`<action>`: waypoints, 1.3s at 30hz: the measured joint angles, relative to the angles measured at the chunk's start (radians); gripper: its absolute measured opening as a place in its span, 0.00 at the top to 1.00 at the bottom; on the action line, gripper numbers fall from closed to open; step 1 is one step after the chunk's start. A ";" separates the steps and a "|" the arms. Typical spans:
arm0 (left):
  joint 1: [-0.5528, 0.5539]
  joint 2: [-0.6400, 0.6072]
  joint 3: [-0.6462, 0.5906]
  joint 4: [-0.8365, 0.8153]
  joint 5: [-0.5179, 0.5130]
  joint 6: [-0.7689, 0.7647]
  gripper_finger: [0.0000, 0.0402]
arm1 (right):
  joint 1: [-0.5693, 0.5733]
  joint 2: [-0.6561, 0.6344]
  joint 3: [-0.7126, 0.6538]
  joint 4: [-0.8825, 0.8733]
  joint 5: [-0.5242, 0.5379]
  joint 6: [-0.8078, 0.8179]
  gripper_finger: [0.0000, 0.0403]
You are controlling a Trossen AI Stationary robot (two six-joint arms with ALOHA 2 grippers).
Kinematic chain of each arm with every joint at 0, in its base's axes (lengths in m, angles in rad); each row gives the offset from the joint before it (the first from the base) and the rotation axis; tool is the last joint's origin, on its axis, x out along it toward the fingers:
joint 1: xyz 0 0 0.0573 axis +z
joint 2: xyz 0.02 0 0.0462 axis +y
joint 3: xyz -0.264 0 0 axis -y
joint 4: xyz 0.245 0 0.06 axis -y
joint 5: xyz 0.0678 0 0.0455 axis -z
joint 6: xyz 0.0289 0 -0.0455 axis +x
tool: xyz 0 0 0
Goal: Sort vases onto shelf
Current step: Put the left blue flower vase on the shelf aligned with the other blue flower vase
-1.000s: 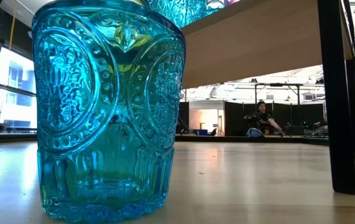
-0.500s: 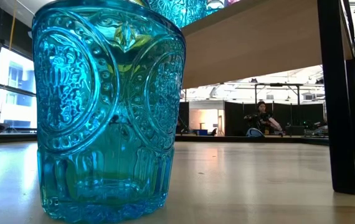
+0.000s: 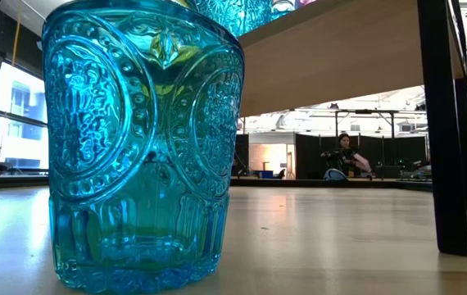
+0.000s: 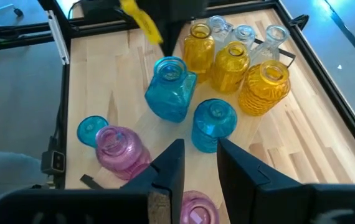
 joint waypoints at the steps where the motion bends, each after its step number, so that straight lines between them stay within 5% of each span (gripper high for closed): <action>1: 0.001 0.009 0.000 0.001 0.000 0.000 1.00 | 0.004 0.000 0.000 0.000 0.000 0.006 0.81; 39: 0.016 0.028 0.000 0.053 0.008 0.018 1.00 | 0.074 0.000 0.000 0.006 0.052 0.074 0.81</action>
